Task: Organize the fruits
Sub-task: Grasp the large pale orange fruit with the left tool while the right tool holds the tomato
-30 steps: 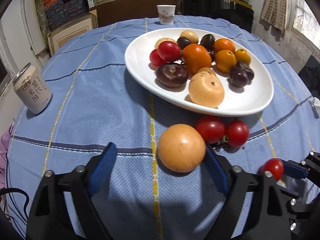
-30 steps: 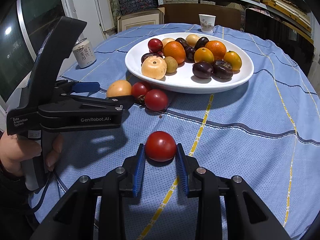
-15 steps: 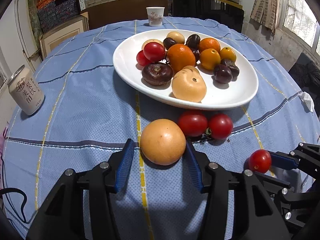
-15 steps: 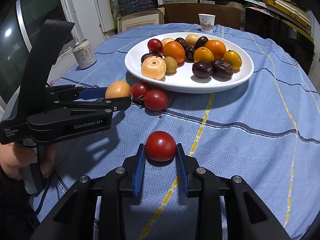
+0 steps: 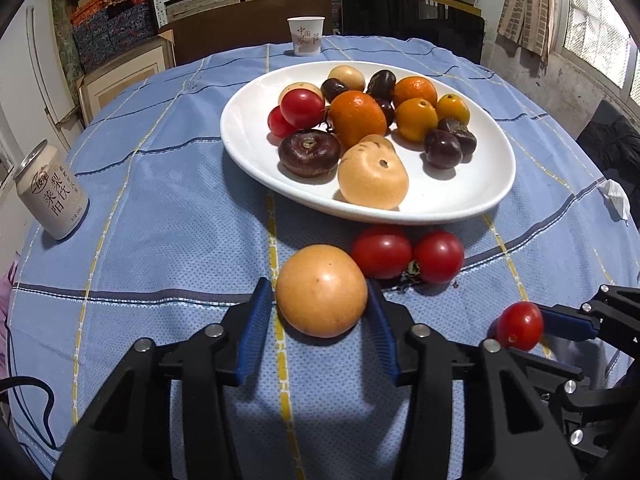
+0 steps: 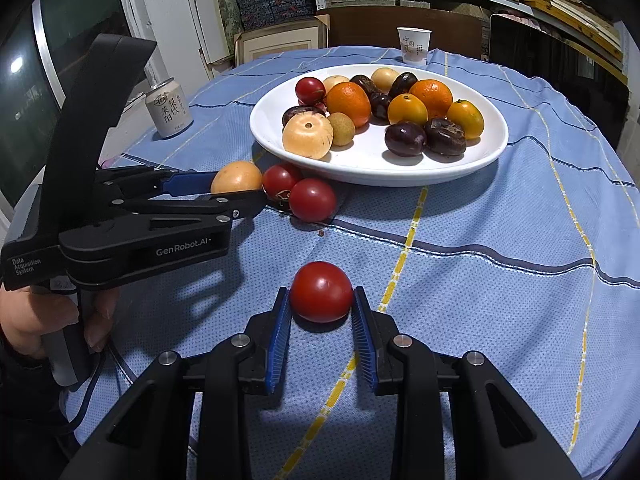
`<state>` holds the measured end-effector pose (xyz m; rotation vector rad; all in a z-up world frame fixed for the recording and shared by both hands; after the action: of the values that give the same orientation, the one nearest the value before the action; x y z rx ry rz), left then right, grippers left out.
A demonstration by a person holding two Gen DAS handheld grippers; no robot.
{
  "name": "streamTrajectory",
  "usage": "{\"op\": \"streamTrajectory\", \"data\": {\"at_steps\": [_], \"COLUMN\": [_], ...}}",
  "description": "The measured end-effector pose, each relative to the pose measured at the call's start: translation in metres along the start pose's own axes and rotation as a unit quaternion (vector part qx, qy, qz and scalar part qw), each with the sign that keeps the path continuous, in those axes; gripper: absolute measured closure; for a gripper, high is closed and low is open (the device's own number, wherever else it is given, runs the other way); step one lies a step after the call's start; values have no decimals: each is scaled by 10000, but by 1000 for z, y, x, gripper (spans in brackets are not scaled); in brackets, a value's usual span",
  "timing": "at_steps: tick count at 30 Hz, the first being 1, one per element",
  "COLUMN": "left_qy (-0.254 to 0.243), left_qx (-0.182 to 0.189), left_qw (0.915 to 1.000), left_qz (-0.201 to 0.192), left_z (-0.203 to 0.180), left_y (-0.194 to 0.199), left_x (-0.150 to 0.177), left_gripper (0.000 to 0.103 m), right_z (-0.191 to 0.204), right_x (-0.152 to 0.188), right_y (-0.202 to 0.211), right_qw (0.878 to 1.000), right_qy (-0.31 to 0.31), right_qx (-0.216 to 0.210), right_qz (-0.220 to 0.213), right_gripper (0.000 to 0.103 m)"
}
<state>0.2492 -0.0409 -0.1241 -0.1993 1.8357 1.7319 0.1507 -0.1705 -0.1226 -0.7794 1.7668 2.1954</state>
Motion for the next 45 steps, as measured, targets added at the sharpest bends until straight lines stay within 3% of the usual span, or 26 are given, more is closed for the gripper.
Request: {"op": "streamTrajectory", "data": {"at_steps": [18,19,20,21,22,23,26,30,33,45], "left_qy": [51,33,-48,-136,-248,-310,-133,357,403,226], "left_qx": [63,142,372,495,410,304,276,331,306,142], "left_qw": [10000,9999,9993,9987,9987,9990,9995,9988,9986,9989], "left_qz": [-30,-23,22,77,147,141,19,-110,-126,-384], "left_z": [1,1,-1,-4,-9,-12,-6,14,15,9], "left_y": [0,0,-1,-2,-4,-3,1,4,5,20], "left_x": [4,4,4,5,6,6,6,5,5,7], "left_gripper": [55,51,27,11,10,10,35,51,60,60], "right_z": [-1,-1,-1,-1,-1,-1,-2,-1,-1,-3], "right_x": [0,0,0,0,0,0,0,0,0,0], "right_y": [0,0,0,0,0,0,0,0,0,1], "right_qw": [10000,10000,10000,10000,10000,10000,10000,10000,10000,9999], "right_qy": [-2,-3,-3,-5,-4,-4,-19,-30,-28,-69], "right_qx": [-4,-5,-5,-7,-7,-7,-20,-36,-32,-72], "right_qz": [1,1,1,0,0,0,-5,-8,-8,-23], "right_gripper": [70,70,70,71,71,71,71,71,71,71]}}
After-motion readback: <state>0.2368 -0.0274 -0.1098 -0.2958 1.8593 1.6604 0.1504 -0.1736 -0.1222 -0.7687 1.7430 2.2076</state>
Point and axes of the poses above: each gripper's, at about its wrist camera, not at the fingertips, and y roughly against the way its jaws point, z to its left, x to its underside, the point moved 1 cm from there along -y, roughly the way its jaws point, and after that the axes turned 5 degrees about z, right-handed, at the moved point
